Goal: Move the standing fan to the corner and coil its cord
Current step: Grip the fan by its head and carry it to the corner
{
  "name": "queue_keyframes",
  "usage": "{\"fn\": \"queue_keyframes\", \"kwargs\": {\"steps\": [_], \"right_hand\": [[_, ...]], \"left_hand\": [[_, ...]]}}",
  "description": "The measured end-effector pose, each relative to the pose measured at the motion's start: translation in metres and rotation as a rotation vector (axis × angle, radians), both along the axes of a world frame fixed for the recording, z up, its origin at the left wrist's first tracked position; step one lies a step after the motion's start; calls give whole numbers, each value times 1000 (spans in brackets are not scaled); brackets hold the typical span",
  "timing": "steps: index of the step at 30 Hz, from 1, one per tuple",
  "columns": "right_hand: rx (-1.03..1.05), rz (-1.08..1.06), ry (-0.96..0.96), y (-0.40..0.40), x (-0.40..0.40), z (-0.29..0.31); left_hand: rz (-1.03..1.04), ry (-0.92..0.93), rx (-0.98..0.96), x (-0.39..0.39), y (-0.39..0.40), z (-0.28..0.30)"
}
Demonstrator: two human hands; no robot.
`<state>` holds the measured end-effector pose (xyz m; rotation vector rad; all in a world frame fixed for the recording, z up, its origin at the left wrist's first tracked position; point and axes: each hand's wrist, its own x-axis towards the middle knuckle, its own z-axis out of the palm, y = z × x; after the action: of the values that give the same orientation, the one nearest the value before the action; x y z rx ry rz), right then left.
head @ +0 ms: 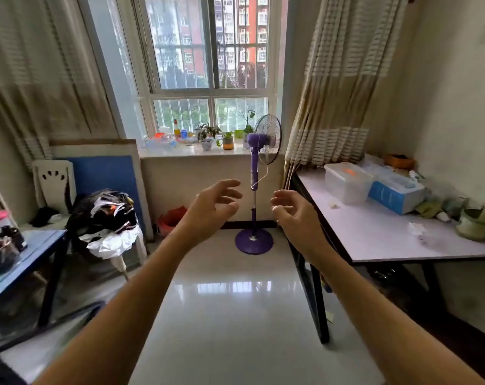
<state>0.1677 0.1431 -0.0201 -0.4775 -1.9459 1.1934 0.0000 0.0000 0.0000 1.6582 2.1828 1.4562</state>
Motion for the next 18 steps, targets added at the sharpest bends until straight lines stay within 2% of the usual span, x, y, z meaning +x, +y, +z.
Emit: {"fn": "queue_keyframes", "kwargs": {"steps": [7, 18], "right_hand": [[-53, 1, -28, 113, -62, -10], [-81, 2, -4, 230, -186, -5]], "left_hand": [[21, -60, -35, -58, 109, -12], [-10, -158, 14, -188, 234, -12]]}}
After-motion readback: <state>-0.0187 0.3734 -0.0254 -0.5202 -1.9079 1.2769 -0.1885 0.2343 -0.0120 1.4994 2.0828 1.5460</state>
